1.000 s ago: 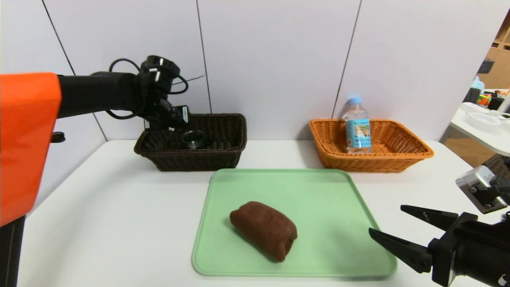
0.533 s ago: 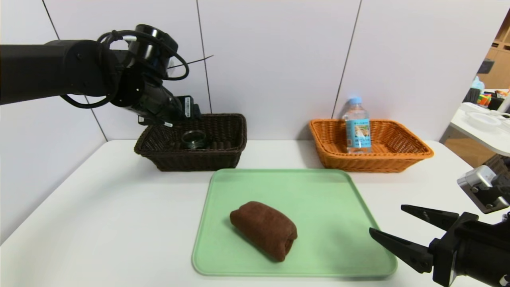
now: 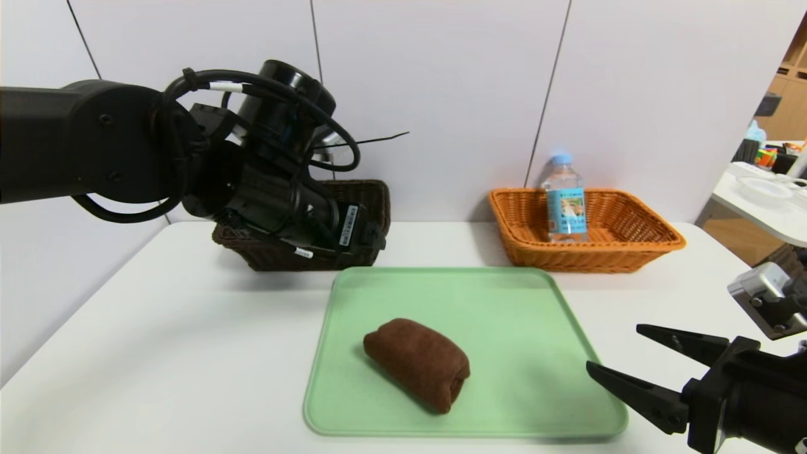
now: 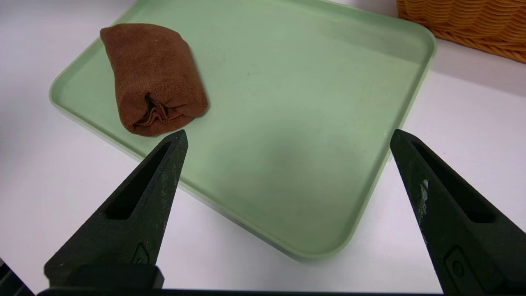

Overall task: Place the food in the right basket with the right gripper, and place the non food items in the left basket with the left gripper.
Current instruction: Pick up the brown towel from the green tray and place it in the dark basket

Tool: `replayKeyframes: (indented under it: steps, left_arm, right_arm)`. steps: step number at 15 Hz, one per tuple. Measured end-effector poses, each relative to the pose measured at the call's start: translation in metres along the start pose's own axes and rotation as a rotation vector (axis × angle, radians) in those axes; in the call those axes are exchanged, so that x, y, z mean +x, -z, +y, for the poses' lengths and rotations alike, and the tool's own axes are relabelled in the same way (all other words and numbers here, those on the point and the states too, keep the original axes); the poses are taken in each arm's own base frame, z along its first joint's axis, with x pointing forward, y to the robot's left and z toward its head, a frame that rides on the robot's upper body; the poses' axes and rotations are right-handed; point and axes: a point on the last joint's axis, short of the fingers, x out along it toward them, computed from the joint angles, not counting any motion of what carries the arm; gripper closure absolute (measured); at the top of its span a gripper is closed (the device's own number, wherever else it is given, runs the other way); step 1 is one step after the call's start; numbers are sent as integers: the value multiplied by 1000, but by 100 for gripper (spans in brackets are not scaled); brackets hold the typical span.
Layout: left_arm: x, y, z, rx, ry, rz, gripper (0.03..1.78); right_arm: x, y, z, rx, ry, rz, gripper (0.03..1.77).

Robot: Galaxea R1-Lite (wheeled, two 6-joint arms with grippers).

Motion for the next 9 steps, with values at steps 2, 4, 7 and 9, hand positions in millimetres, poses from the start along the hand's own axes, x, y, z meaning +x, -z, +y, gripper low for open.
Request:
replayKeyframes:
  steps: [2, 4, 7, 9]
  left_arm:
    - [-3, 6, -3, 88, 83, 29, 14]
    - [-2, 12, -5, 183, 168, 53, 14]
    - [5, 20, -5, 340, 265, 84, 13]
    - [14, 25, -6, 445, 321, 99, 12]
  right_arm:
    - [-1, 0, 0, -1, -1, -3, 10]
    - [-3, 2, 0, 0, 0, -1, 10]
    - [-6, 5, 0, 1, -1, -2, 10]
    - [-8, 7, 1, 1, 0, -4, 10]
